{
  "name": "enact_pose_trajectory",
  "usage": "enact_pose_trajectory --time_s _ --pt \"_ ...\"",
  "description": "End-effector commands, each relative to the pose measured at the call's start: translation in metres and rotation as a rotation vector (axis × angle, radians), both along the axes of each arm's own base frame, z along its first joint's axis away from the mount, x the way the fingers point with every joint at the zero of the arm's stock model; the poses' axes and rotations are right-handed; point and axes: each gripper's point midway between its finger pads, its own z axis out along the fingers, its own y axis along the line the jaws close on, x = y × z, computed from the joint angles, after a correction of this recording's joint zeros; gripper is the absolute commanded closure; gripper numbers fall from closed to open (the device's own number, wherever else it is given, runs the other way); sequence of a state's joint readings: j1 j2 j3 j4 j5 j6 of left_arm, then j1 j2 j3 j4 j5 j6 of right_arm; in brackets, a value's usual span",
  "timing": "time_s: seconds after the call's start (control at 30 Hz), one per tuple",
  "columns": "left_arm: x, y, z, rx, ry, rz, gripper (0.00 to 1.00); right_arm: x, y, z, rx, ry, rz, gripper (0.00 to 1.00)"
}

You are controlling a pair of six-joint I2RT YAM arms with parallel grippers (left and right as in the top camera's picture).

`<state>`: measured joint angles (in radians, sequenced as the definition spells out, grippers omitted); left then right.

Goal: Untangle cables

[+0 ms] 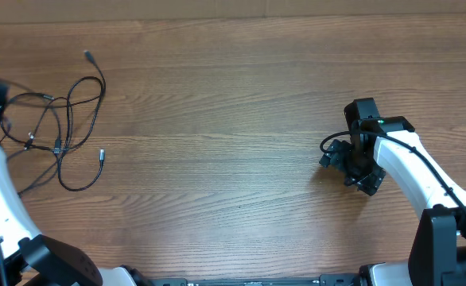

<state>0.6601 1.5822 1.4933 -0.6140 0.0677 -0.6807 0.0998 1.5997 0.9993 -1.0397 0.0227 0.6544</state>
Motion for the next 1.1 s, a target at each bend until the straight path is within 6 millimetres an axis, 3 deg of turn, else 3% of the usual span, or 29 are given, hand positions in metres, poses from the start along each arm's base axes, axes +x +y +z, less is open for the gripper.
enact_pose_trajectory --time_s 0.0,0.07,0.2,0.27,0.3,0.33,0.37,0.63,0.73,0.87,0.97,1.0,1.03,1.07 --pt "-0.034 0.034 0.001 0.002 0.032 0.135 0.96 0.003 0.001 0.005 0.004 -0.026 0.001 0.08" --pt "-0.052 0.048 -0.002 0.004 0.06 0.193 0.96 0.003 0.001 0.005 0.004 -0.026 0.001 0.08" --pt "-0.068 0.058 -0.006 -0.006 0.079 0.227 0.91 0.005 0.001 0.005 0.006 -0.032 0.001 0.08" --pt "-0.07 0.059 -0.007 -0.011 0.085 0.231 0.76 0.005 0.001 0.005 0.006 -0.032 0.001 0.08" --pt "-0.069 0.058 -0.007 -0.014 0.083 0.226 0.55 0.005 0.001 0.005 0.006 -0.032 0.001 0.08" --pt "-0.068 0.056 -0.007 -0.017 0.08 0.219 0.41 0.005 0.001 0.005 0.006 -0.032 0.001 0.08" --pt "-0.065 0.054 -0.008 -0.021 0.077 0.209 0.34 0.005 0.001 0.005 0.006 -0.032 0.001 0.08" --pt "-0.032 0.018 -0.009 -0.003 0.093 0.044 0.16 0.007 0.003 0.005 0.019 -0.04 0.001 0.03" --pt "-0.008 -0.012 -0.008 0.022 0.103 -0.081 0.09 0.011 0.012 0.006 0.069 -0.057 0.002 0.0" --pt "0.032 -0.076 -0.011 0.106 0.146 -0.338 0.0 0.02 0.026 0.007 0.14 -0.095 0.048 0.0" --pt "0.058 -0.147 -0.026 0.158 0.196 -0.623 0.0 0.031 0.044 0.011 0.221 -0.155 0.171 0.0" --pt "0.065 -0.179 -0.038 0.163 0.224 -0.748 0.0 0.036 0.05 0.013 0.244 -0.182 0.218 0.0" --pt "0.067 -0.203 -0.049 0.162 0.251 -0.838 0.0 0.041 0.056 0.015 0.261 -0.209 0.261 0.08" --pt "0.066 -0.235 -0.067 0.148 0.306 -0.947 0.0 0.046 0.061 0.017 0.273 -0.24 0.31 0.72"
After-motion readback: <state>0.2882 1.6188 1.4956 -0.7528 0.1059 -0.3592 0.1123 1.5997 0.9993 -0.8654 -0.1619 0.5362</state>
